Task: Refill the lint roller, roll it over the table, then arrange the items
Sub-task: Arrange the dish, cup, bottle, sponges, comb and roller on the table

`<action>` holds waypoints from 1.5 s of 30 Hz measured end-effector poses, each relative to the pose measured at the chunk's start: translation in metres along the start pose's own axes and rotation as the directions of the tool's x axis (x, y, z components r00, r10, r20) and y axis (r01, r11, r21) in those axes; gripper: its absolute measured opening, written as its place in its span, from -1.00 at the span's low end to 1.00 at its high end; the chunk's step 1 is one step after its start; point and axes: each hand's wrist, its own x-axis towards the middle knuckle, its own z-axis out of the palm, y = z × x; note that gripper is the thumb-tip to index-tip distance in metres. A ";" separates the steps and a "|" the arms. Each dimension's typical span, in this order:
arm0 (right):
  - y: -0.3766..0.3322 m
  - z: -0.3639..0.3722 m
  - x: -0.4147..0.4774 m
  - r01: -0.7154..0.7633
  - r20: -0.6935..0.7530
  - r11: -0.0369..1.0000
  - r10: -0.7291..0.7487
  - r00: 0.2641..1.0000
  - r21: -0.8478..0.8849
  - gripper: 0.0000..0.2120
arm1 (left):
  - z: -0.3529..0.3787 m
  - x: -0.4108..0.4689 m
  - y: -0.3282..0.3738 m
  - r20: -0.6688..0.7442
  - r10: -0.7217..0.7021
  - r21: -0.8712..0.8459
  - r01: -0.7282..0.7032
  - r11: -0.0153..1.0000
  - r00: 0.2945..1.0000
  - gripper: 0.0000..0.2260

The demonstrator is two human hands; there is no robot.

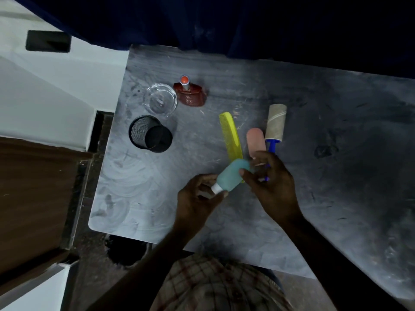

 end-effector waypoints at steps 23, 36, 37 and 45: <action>-0.057 0.106 0.119 0.433 0.178 0.881 -0.403 0.898 -0.192 -0.68 | -0.006 0.111 0.023 -0.246 0.136 -0.239 -0.196 0.951 0.960 -0.33; -0.052 0.117 0.121 0.476 0.170 0.847 -0.446 0.879 -0.237 -0.66 | -0.006 0.120 0.016 -0.184 0.123 -0.246 -0.167 0.955 0.975 -0.27; -0.051 0.116 0.121 0.479 0.163 0.846 -0.452 0.877 -0.235 -0.67 | -0.005 0.120 0.016 -0.180 0.132 -0.234 -0.173 0.957 0.975 -0.26; -0.051 0.122 0.117 0.482 0.111 0.844 -0.469 0.876 -0.236 -0.66 | -0.004 0.125 0.010 -0.219 0.173 -0.164 -0.211 0.964 0.960 -0.30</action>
